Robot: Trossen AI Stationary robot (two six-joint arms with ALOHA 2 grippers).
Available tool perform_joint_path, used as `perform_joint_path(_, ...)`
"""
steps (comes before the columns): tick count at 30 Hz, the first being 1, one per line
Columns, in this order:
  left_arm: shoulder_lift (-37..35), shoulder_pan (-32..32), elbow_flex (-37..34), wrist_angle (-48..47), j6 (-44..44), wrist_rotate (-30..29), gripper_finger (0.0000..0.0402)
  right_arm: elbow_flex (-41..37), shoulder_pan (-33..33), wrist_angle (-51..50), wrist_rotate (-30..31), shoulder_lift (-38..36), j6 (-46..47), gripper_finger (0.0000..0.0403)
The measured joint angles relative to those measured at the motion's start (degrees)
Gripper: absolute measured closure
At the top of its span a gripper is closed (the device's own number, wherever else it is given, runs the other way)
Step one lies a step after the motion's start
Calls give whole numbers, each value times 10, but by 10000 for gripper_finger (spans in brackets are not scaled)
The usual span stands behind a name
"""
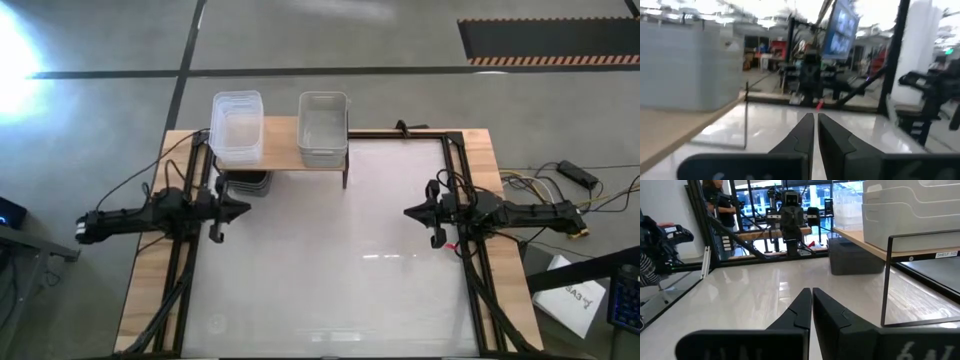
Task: Stack baskets on shelf by color
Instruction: Return to Home Position
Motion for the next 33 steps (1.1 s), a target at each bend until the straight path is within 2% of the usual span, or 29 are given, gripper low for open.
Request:
perform_joint_path(6,-1,-26,0,26,0,0,394,2,0,1,1,0,0,394)
perform_joint_path(24,25,-26,0,23,0,0,394,5,0,3,1,0,0,394)
perform_joint_path(29,34,-26,0,23,61,0,394,6,0,3,1,0,0,394)
perform_joint_path(33,39,-26,0,23,60,0,394,6,0,4,1,0,0,394)
